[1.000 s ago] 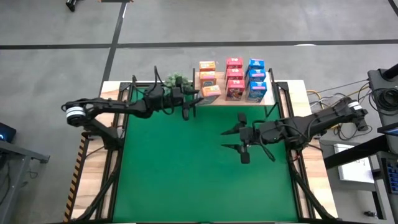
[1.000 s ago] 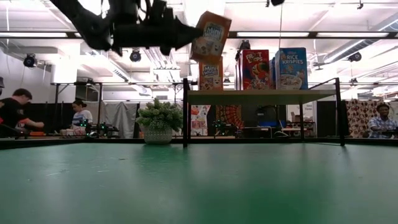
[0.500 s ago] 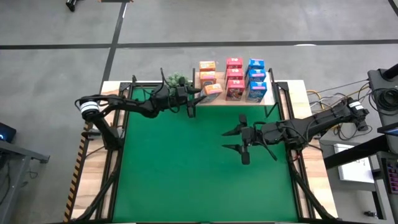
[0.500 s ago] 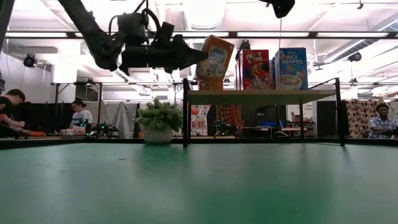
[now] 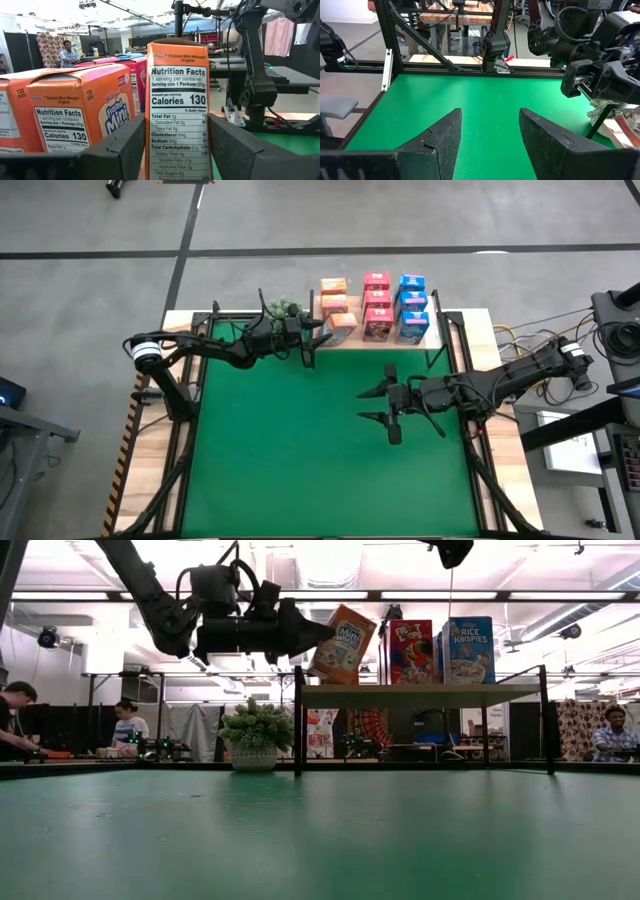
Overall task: Stack cereal on shelf
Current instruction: Put the orange cereal box on the shelf aligned with the other orange cereal box
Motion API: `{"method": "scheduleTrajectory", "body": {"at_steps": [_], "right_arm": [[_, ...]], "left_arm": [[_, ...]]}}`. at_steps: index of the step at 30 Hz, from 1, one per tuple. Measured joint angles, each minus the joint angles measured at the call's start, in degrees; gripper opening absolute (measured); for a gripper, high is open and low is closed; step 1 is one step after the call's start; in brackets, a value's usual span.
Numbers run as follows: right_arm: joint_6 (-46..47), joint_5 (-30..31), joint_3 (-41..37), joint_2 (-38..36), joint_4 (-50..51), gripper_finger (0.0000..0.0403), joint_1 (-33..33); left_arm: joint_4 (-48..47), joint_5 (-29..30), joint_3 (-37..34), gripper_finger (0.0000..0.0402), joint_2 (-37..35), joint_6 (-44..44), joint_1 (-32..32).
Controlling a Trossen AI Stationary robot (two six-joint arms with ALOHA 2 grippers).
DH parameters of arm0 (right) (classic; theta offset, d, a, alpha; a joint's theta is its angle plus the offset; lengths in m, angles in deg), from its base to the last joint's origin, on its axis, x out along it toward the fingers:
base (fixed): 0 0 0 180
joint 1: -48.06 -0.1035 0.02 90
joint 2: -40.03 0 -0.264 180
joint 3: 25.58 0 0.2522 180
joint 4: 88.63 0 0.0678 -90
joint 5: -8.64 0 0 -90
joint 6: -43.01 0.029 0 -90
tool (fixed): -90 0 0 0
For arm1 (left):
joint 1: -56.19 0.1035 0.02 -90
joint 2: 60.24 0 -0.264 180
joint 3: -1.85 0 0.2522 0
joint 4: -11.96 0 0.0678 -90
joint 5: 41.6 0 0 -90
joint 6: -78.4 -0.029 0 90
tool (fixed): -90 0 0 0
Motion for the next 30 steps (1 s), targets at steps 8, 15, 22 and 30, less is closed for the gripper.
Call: {"method": "scheduleTrajectory", "body": {"at_steps": [8,15,22,30], "right_arm": [[0.00,0.00,0.00,0.00,-0.01,0.0189,0.00],[-0.02,-0.01,0.00,0.04,0.01,0.0189,0.00],[-0.08,-0.01,0.00,0.04,0.04,0.0189,-0.02],[-0.07,-0.01,-0.26,0.04,0.06,0.0189,-0.02]], "left_arm": [[-0.54,0.00,0.00,0.0204,0.00,0.39,0.07],[-0.95,0.00,-0.04,0.0206,-0.04,1.15,0.03],[-4.80,0.00,-0.11,0.0206,-1.99,1.25,0.03],[-14.38,1.03,-0.13,0.0206,-8.02,-2.51,0.03]]}}
